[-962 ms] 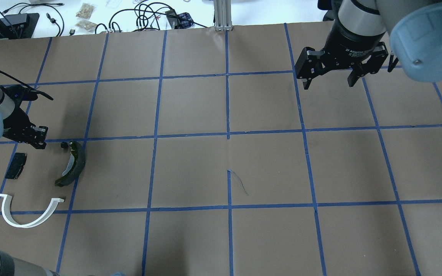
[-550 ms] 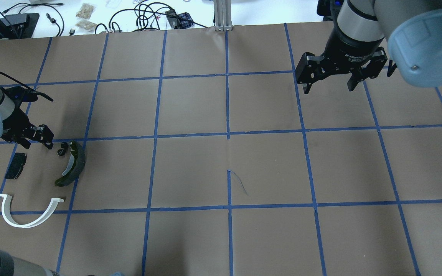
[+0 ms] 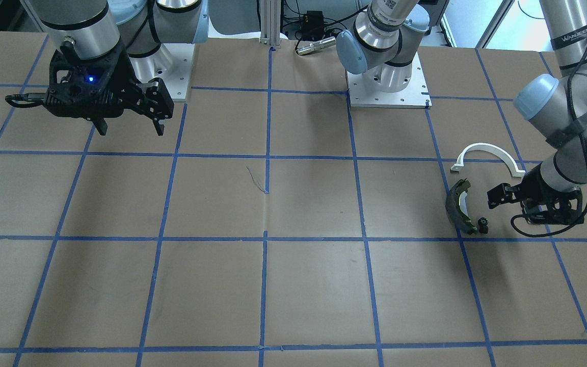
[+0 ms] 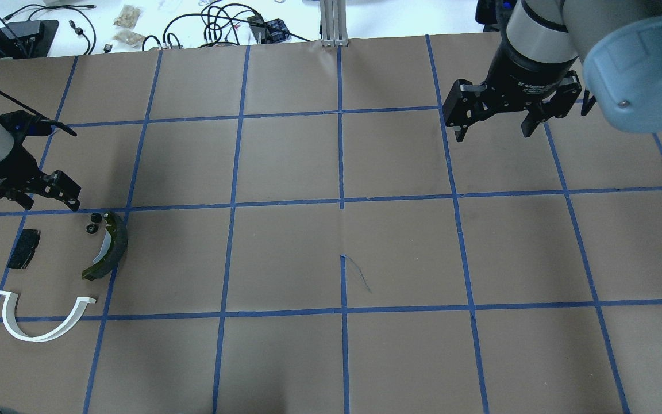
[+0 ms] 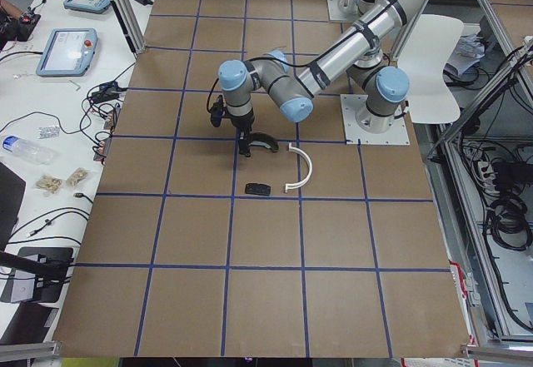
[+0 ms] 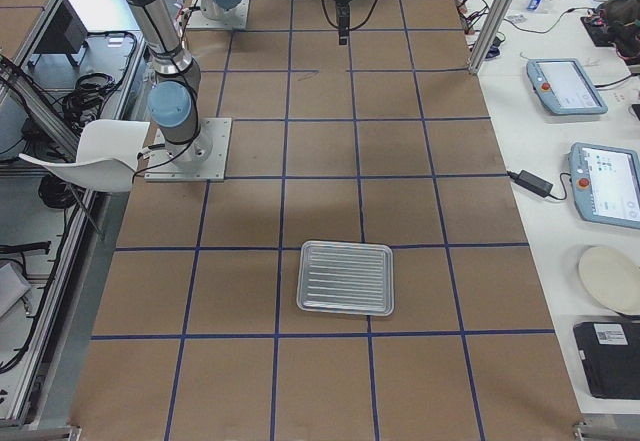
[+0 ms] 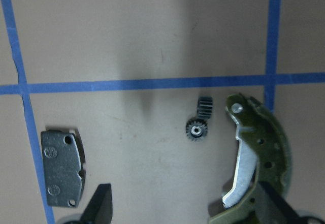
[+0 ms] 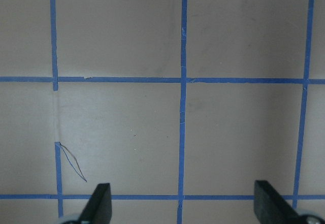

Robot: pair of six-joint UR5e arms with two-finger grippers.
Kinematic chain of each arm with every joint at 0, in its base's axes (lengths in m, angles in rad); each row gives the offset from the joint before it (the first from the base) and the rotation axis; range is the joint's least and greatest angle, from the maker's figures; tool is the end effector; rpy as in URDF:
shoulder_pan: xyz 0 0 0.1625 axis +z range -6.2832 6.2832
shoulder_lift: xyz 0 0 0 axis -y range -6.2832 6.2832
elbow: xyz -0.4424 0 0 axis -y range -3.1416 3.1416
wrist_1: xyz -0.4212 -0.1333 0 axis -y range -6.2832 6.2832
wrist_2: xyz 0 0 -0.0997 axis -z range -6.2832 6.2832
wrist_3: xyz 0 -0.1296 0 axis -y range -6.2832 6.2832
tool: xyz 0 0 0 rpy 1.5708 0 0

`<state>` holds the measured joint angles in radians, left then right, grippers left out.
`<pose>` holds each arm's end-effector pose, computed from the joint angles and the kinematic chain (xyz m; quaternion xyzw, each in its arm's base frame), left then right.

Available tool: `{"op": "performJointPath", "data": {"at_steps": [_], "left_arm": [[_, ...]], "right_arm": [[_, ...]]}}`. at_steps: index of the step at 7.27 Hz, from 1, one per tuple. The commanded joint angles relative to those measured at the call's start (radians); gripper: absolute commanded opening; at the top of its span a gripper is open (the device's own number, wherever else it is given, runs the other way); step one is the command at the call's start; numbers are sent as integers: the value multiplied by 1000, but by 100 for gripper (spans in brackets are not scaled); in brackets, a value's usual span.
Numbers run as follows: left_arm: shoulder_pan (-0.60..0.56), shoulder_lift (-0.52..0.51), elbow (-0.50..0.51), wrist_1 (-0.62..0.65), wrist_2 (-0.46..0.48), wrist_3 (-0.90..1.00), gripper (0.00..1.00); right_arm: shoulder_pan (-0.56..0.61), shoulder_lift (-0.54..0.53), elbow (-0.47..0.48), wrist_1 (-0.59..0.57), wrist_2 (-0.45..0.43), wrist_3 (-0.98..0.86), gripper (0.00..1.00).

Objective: Place bearing gear from tray to pile

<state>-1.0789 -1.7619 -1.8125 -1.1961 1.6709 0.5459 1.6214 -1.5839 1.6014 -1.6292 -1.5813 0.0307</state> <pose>0.1577 -0.5491 0.2857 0.0284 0.9979 0.0500 0.0290 0.1581 -0.5129 0.4721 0.0098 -0.9997 0.0206 0.0044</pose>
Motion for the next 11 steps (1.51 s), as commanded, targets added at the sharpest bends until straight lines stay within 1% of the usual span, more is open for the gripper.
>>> {"op": "performJointPath", "data": {"at_steps": [1, 2, 3, 4, 5, 6, 7, 9, 11], "left_arm": [[-160, 94, 182, -318, -23, -204, 100], [-250, 102, 274, -455, -31, -339, 100], [-360, 110, 338, -505, -30, -520, 100], [-457, 123, 361, -529, -30, -612, 100], [-520, 128, 355, -527, -33, -630, 100], [-541, 127, 337, -527, -33, -626, 100], [-543, 151, 294, -495, -34, -603, 100], [-533, 203, 198, -320, -34, -554, 100], [-521, 214, 208, -339, -107, -561, 100]], "right_arm": [[0, 1, 0, 0, 0, 0, 100], [0, 1, 0, 0, 0, 0, 100], [0, 1, 0, 0, -2, 0, 100], [0, 1, 0, -1, -2, 0, 100], [0, 2, 0, -1, -3, 0, 100], [0, 2, 0, -1, -3, 0, 100], [-3, 2, 0, -1, -3, 0, 100], [0, 2, 0, -1, -3, 0, 100], [-3, 2, 0, 2, -3, 0, 100]]}}
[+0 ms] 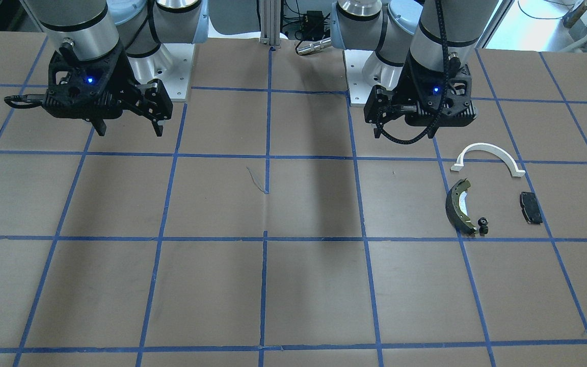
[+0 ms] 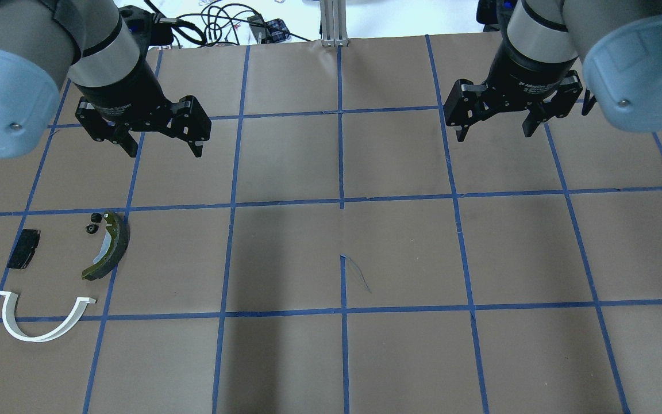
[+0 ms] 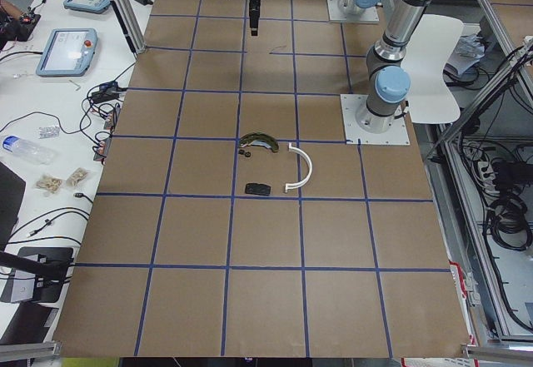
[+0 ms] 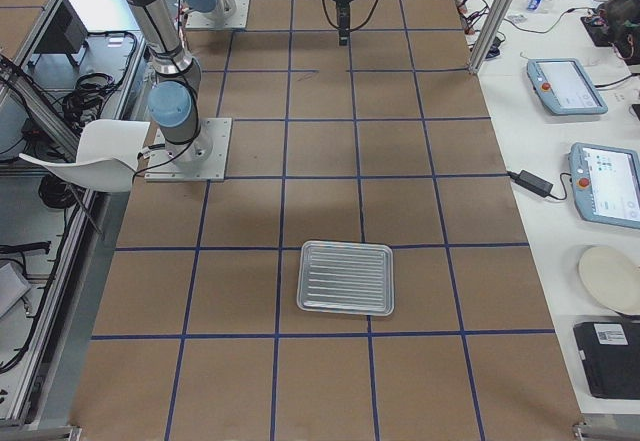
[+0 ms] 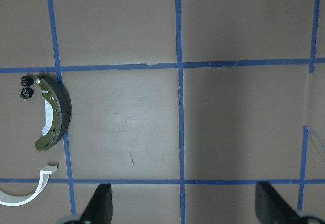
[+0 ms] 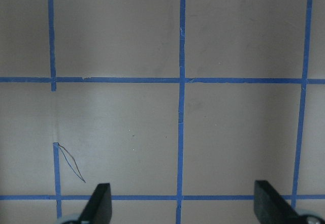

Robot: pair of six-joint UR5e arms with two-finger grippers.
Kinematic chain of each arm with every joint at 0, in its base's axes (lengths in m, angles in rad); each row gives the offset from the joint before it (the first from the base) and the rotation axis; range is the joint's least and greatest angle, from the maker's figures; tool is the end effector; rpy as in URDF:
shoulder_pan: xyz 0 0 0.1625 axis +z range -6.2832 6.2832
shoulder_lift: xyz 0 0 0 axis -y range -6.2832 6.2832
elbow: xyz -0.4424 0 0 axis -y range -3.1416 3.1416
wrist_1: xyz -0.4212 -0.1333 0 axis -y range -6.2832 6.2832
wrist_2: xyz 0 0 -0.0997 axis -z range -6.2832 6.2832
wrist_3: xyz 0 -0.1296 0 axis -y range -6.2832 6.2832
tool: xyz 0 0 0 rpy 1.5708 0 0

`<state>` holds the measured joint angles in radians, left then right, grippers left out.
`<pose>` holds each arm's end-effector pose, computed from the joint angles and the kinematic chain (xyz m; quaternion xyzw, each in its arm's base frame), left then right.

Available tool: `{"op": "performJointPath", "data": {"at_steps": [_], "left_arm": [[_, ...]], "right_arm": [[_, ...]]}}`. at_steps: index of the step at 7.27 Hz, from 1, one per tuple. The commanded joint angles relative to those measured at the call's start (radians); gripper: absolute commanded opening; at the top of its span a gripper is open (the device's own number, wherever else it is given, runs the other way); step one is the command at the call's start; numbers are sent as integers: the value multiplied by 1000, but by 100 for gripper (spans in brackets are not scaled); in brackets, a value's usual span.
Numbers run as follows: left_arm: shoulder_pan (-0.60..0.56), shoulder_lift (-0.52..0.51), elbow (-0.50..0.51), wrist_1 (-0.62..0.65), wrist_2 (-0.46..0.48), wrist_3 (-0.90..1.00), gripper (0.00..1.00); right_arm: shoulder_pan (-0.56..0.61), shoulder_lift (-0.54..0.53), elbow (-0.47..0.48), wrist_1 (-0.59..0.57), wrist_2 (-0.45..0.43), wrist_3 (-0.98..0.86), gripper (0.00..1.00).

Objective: Place bearing gear from tray to pile

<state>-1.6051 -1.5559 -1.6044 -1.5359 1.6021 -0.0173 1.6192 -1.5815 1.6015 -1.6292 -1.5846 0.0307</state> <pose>-0.1469 -0.5116 0.4691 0.0084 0.9998 -0.0085 0.0154 0.1566 -0.5140 0.4708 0.0087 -0.9998 0.0195 0.0061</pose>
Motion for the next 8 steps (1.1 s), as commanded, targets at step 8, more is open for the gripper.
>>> {"op": "performJointPath", "data": {"at_steps": [8], "left_arm": [[2, 20, -15, -6, -16, -49, 100]], "right_arm": [[-1, 0, 2, 0, -20, 2, 100]]}}
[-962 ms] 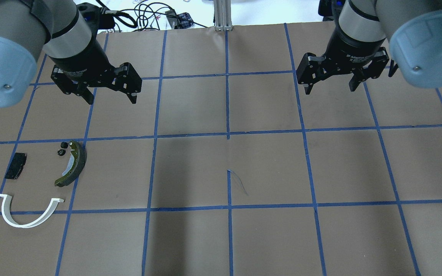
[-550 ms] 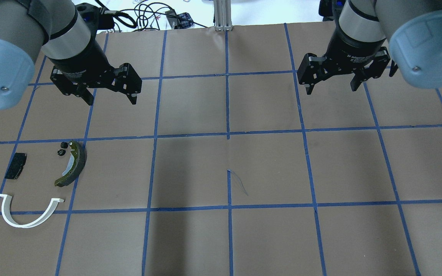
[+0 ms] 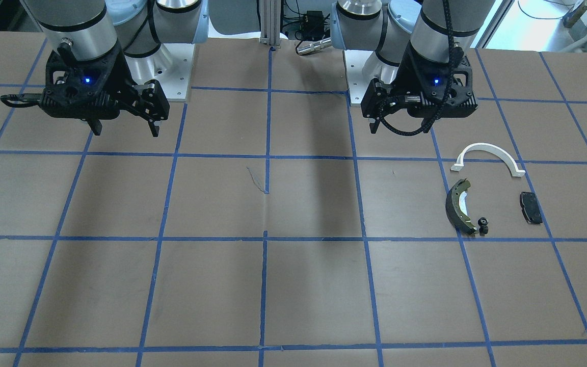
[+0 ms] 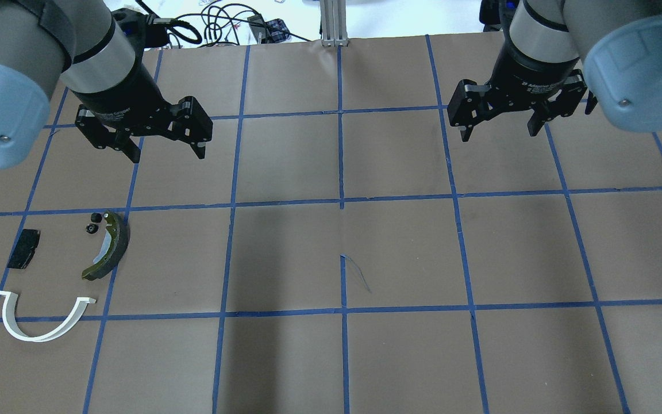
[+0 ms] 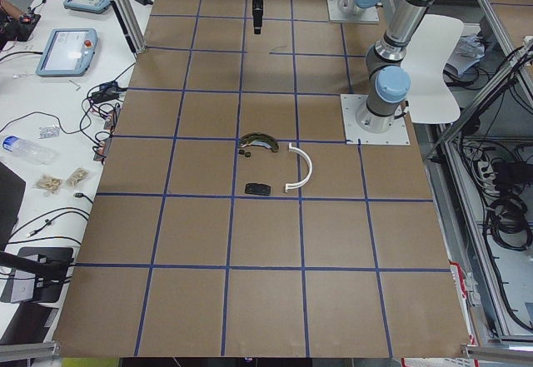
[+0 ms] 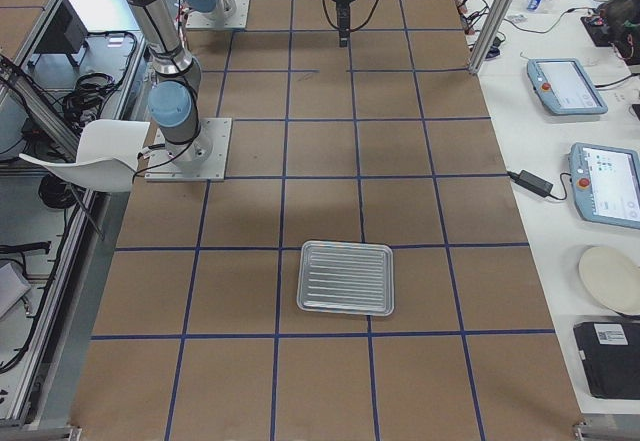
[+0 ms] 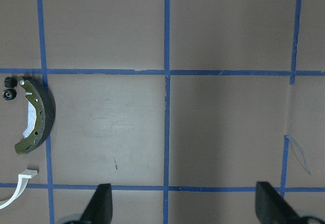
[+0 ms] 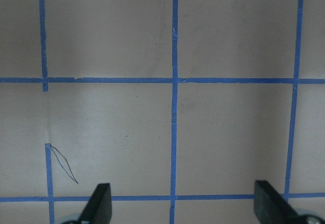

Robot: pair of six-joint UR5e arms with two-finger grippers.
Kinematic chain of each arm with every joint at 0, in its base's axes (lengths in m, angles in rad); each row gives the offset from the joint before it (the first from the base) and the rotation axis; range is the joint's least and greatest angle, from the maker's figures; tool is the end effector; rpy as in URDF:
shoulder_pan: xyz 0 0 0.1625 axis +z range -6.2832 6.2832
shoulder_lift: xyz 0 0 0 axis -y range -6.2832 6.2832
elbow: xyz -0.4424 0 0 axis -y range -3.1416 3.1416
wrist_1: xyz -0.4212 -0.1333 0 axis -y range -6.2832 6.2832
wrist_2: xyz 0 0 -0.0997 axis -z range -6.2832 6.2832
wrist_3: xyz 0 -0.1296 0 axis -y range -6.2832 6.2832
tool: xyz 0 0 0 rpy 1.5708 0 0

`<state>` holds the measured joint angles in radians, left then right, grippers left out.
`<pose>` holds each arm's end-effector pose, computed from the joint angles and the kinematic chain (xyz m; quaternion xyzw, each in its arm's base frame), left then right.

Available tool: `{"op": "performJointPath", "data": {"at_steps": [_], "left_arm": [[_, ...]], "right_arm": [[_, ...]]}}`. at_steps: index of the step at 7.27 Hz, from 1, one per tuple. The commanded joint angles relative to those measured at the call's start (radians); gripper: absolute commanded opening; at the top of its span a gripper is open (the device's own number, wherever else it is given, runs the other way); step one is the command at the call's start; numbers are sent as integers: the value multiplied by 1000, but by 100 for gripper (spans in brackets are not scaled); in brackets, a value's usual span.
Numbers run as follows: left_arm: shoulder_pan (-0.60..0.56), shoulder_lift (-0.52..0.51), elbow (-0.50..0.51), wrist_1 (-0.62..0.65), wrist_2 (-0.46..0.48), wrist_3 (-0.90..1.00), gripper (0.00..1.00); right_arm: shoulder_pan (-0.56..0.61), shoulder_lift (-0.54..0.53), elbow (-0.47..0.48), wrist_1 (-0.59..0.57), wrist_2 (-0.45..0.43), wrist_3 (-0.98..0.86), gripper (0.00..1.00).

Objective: Place bearing gear from tray to pile

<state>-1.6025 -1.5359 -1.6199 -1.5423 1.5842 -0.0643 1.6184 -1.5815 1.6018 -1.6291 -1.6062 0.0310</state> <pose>-0.1476 -0.5028 0.4705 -0.0163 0.9998 -0.0075 0.0064 0.1534 -0.5142 0.4707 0.0080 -0.9996 0.0197 0.0169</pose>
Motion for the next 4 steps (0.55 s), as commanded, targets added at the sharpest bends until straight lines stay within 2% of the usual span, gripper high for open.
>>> {"op": "performJointPath", "data": {"at_steps": [1, 4], "left_arm": [[-2, 2, 0, 1, 2, -2, 100], [-1, 0, 6, 2, -4, 3, 100]], "right_arm": [[0, 0, 1, 0, 2, 1, 100], [3, 2, 1, 0, 2, 1, 100]]}}
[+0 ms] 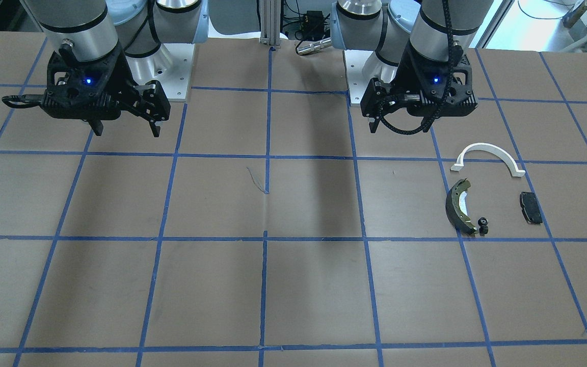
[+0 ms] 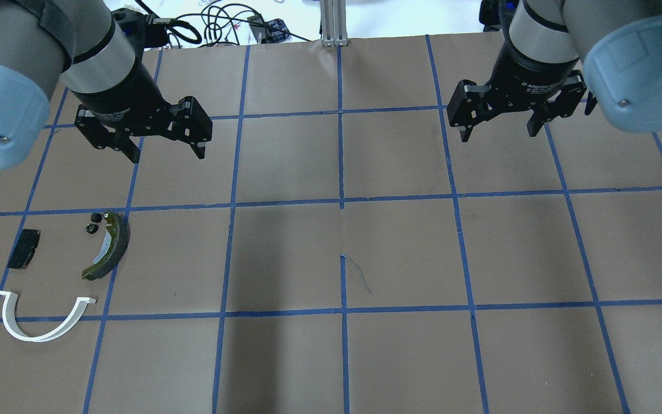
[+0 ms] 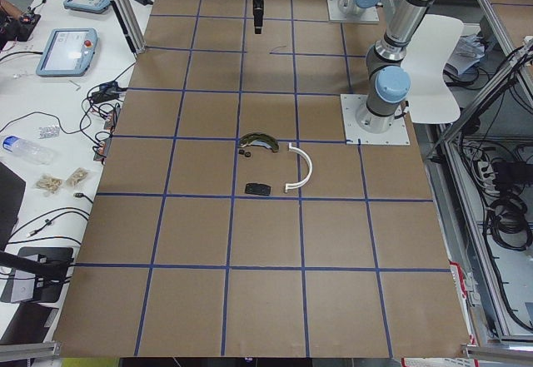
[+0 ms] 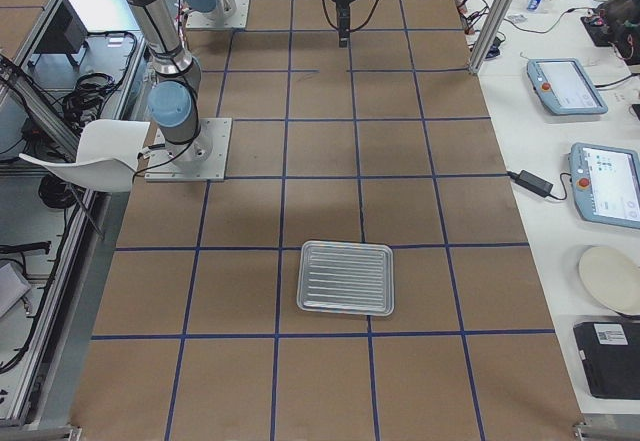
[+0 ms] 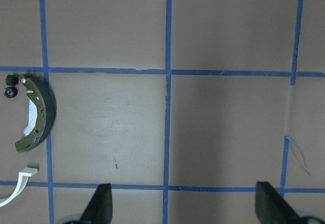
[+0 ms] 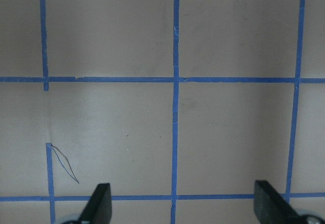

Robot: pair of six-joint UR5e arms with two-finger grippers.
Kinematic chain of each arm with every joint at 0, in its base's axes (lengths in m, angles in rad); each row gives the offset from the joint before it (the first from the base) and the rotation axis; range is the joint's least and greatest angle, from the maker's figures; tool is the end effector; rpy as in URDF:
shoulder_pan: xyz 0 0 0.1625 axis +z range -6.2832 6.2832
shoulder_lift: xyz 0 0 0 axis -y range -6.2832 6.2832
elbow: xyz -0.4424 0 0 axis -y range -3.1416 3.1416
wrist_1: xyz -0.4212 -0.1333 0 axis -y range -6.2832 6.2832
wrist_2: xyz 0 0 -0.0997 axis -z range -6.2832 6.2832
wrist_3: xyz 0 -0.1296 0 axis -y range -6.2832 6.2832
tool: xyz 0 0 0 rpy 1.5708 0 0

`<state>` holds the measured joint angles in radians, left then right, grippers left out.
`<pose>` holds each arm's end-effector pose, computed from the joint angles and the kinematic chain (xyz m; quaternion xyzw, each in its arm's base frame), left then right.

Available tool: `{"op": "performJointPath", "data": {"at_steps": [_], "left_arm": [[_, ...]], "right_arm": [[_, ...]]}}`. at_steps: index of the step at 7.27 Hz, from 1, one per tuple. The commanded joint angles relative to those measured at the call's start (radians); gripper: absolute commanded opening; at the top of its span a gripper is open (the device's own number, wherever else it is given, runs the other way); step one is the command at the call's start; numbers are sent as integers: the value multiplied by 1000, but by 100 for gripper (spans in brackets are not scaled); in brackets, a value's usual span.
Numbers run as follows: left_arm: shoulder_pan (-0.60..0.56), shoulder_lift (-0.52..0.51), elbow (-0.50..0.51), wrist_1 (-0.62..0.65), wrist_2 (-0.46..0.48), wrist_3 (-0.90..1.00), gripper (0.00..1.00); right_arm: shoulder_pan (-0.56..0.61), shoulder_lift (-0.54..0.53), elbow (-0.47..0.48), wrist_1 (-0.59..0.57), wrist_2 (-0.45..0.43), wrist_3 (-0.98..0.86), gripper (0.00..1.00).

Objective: Place bearing gear from tray to pile

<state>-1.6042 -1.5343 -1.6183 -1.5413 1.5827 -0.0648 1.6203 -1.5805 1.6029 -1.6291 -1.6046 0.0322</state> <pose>-0.1486 -0.5024 0.4722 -0.0158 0.9998 -0.0095 0.0055 0.1545 -0.5141 0.4696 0.0083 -0.9997 0.0186 0.0162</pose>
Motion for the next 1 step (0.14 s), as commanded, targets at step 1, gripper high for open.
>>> {"op": "performJointPath", "data": {"at_steps": [1], "left_arm": [[1, -1, 5, 1, 2, 5, 100]], "right_arm": [[-2, 0, 0, 0, 0, 0, 100]]}}
